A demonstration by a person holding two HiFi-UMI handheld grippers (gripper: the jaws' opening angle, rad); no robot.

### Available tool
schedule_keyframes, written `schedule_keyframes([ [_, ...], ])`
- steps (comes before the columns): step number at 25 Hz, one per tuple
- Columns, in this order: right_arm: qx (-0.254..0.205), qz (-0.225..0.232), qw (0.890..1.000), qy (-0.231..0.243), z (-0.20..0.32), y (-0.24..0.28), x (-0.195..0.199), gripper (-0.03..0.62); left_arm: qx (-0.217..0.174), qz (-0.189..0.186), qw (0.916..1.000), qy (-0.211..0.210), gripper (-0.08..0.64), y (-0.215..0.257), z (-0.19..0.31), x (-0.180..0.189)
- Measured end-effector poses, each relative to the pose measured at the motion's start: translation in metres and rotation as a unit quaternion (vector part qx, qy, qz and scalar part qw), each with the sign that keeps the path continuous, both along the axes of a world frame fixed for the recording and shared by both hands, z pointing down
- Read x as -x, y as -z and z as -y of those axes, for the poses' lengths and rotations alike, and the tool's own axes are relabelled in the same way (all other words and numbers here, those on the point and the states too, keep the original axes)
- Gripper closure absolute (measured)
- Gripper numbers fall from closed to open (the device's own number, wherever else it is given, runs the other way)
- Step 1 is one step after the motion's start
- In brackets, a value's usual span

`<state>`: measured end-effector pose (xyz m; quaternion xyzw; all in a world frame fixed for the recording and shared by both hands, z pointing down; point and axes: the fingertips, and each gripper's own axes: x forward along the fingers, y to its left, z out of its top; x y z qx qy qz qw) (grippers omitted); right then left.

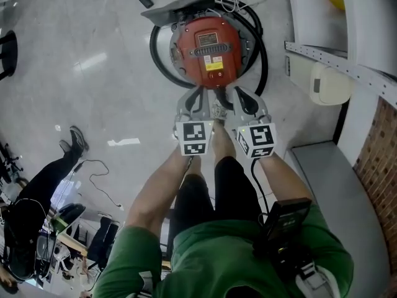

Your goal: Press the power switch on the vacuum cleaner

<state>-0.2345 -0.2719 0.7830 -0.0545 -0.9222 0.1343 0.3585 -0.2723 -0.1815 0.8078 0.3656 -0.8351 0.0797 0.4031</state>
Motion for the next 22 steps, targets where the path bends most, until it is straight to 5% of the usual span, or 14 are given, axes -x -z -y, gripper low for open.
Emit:
schedule_keyframes([
  [22, 0.01, -0.047, 0.999, 0.011, -0.001, -0.079, 0.003, 0.588, 0.027, -0.042, 0.9987, -0.011, 0.499, -0.076, 0.017, 0.002],
])
